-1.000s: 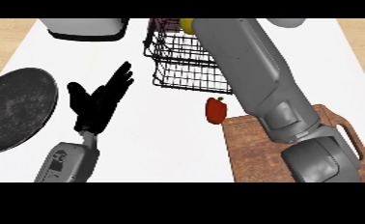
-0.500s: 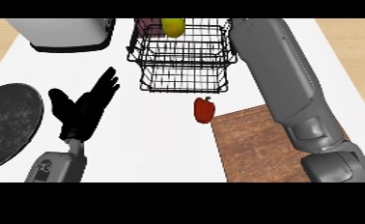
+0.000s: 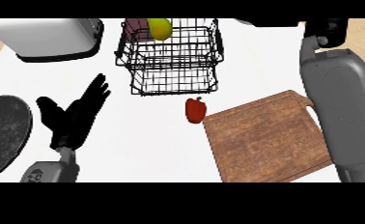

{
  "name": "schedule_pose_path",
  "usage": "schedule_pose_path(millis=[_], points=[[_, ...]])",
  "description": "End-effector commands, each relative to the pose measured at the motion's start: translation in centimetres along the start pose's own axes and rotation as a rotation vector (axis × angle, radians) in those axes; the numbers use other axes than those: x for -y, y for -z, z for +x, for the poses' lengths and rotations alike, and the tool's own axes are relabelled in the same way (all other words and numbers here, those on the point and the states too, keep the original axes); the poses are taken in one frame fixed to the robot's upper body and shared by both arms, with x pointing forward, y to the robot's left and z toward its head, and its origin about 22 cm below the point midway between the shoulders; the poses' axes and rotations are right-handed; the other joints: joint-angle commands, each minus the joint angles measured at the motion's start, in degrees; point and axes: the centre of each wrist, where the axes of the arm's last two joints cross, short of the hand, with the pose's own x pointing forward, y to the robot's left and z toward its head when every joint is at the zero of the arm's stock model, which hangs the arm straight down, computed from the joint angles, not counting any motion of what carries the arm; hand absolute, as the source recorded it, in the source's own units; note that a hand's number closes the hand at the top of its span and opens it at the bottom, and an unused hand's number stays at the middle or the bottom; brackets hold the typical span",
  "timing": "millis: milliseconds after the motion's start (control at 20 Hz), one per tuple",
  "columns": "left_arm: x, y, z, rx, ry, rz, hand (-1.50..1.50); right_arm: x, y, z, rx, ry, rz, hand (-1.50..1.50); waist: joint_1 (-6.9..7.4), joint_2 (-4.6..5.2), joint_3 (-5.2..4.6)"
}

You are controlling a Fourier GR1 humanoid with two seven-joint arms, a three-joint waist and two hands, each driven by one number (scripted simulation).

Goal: Pick the pear from the cutting board and place it in the tiered basket

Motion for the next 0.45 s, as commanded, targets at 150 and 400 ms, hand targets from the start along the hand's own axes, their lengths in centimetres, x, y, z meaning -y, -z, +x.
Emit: schedule_pose_path(millis=[150,400], points=[[-0.1,0.1,0.4,0.012,-0.02,0.015,0.0,10.5,-4.4,-2.0,0.019,-0.025,0.054,-1.5,-1.46,0.29,0.08],[0.1,-0.8,0.5,0.04,0.02,0.006,0.0,18.1,-8.7,-1.4,0.04,-0.043,0.017,-1.5,0.48,0.74,0.06]])
